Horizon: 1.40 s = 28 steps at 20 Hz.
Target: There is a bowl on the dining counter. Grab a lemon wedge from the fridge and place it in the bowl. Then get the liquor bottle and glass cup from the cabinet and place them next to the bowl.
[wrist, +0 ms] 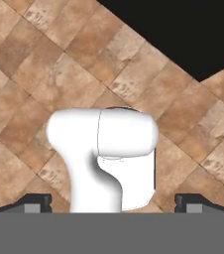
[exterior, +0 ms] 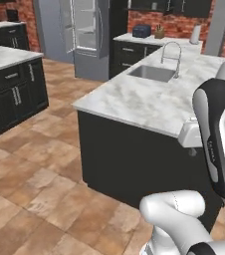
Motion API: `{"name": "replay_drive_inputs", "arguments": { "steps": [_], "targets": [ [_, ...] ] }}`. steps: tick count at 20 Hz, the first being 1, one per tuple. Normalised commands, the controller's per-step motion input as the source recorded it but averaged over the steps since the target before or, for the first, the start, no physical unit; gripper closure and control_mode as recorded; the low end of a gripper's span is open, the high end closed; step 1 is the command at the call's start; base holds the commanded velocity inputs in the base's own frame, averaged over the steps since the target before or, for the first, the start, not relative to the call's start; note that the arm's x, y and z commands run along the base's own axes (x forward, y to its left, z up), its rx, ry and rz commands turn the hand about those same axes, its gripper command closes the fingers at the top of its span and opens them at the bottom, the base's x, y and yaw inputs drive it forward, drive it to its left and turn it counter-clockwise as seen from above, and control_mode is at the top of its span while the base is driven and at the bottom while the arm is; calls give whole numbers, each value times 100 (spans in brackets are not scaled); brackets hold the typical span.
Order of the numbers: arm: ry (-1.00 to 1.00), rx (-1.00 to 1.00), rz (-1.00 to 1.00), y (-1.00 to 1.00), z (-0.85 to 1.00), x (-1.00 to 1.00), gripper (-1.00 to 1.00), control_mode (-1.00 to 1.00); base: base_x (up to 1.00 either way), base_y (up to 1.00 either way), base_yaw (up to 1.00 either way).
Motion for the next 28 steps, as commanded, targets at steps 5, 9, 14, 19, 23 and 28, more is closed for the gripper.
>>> {"name": "replay_drive_inputs", "arguments": {
  "steps": [5,9,14,19,23,28],
  "targets": [
    [0,0,0,0,0,0,-100,100,18,100,-31],
    [0,0,0,0,0,0,-100,100,20,100,-32],
    [0,0,0,0,0,0,-100,100,25,100,-33],
    [0,0,0,0,0,0,-100,100,26,100,-32],
    [0,0,0,0,0,0,-100,100,34,100,-32],
    [0,0,0,0,0,0,-100,100,34,100,-30]
  ]
}}
